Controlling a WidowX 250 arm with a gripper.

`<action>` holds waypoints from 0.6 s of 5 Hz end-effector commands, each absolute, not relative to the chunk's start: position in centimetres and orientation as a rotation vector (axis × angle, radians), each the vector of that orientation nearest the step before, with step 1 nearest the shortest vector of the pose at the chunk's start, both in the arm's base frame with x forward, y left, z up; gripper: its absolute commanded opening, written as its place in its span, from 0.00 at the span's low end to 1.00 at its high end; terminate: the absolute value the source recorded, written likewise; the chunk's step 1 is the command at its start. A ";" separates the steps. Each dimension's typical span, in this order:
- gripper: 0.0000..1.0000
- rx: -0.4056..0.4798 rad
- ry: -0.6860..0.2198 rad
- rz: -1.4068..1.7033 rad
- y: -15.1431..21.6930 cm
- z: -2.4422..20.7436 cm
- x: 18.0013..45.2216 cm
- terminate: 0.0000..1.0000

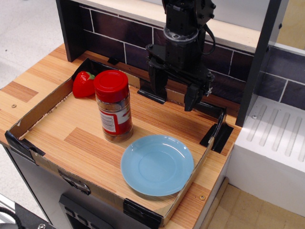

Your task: Topple basil bottle

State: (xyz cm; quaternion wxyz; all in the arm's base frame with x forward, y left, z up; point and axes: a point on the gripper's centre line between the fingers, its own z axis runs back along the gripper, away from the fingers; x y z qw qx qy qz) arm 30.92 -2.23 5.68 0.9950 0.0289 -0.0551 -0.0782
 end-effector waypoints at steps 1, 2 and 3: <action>1.00 0.058 -0.110 -0.157 -2.2 5.7 30.9 0.00; 1.00 0.069 -0.109 -0.188 -1.2 6.9 30.3 0.00; 1.00 0.098 -0.101 -0.172 0.0 7.6 29.8 0.00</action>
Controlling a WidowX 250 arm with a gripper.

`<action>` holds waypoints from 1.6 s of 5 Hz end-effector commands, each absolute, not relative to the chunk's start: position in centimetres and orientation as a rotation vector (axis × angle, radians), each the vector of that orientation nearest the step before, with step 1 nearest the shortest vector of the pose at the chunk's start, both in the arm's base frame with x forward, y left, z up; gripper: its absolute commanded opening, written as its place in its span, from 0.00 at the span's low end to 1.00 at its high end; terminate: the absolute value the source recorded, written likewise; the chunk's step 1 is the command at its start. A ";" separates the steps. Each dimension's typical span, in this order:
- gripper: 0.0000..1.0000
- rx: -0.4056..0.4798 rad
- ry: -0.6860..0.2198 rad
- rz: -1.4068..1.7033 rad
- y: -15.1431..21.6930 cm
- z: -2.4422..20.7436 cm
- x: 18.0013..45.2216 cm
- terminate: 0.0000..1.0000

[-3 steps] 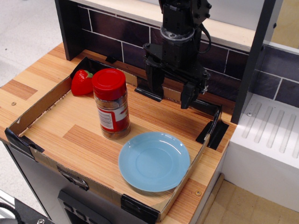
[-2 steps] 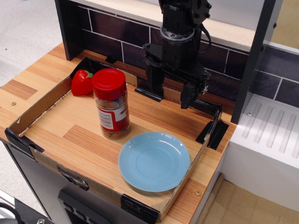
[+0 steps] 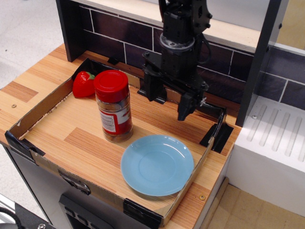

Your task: Topple basil bottle

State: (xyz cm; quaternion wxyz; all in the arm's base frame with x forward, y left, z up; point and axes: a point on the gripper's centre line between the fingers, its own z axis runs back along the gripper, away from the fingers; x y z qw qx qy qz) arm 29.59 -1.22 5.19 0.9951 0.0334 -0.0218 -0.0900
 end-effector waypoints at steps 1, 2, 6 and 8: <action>1.00 0.117 -0.117 -0.208 1.0 8.8 29.1 0.00; 1.00 0.131 -0.113 -0.254 1.9 9.7 28.8 0.00; 1.00 0.066 -0.114 -0.493 5.0 10.0 29.1 0.00; 1.00 0.079 -0.071 -0.463 4.7 10.6 28.3 0.00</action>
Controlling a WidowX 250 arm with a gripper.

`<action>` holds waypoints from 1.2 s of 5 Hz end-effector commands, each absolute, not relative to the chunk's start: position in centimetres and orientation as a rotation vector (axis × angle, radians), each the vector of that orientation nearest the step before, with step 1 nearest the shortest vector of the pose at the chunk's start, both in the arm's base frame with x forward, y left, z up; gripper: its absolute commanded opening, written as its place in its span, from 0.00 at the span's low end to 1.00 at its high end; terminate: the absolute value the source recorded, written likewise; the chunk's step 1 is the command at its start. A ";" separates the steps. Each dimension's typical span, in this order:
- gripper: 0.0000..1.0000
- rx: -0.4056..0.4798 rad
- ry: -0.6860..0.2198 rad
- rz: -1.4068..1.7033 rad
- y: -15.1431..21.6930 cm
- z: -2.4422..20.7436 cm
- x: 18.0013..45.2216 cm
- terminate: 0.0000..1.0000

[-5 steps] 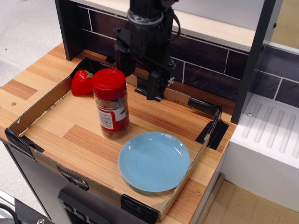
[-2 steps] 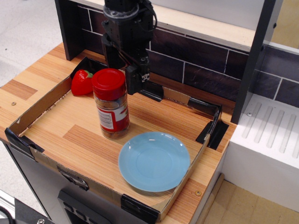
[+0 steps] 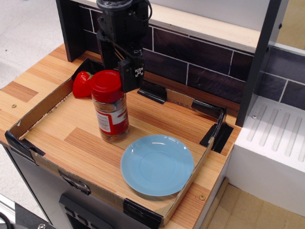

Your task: Topple basil bottle

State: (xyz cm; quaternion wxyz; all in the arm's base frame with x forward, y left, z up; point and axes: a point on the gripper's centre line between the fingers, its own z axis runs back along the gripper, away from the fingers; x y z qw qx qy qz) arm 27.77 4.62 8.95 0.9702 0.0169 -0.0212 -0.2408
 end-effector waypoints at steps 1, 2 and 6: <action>1.00 0.078 -0.068 -0.463 4.5 10.2 27.6 0.00; 1.00 0.068 -0.066 -0.453 4.3 10.0 26.8 0.00; 0.00 0.123 -0.008 -0.361 5.9 10.2 25.1 0.00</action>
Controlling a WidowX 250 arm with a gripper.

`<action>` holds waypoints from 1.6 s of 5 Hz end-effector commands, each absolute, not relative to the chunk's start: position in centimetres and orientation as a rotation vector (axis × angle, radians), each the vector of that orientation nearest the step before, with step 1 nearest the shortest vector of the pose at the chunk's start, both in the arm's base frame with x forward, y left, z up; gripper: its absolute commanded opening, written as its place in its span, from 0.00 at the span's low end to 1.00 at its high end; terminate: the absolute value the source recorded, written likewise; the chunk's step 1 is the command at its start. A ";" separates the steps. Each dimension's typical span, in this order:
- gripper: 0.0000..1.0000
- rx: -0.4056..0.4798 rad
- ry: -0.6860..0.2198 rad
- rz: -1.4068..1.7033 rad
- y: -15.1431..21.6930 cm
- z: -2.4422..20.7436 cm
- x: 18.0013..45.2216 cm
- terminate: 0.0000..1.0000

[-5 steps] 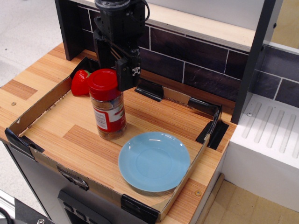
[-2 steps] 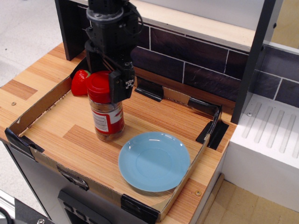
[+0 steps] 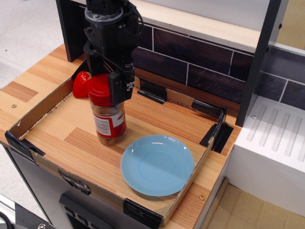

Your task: Topple basil bottle

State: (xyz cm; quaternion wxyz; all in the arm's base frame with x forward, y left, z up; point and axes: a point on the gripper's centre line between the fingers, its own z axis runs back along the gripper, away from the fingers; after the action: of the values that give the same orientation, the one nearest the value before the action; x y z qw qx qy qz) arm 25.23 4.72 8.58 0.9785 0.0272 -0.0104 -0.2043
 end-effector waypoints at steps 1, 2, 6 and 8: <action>0.00 0.156 0.098 -0.324 6.7 10.2 24.6 0.00; 0.00 0.211 0.169 -0.329 7.4 9.8 24.3 0.00; 0.00 0.181 0.012 -0.414 5.7 6.5 27.1 0.00; 0.00 0.144 -0.143 -0.401 5.5 5.5 28.5 0.00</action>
State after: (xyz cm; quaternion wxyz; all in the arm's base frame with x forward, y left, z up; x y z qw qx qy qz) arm 27.75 5.39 3.79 0.9767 0.0607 -0.0466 -0.2003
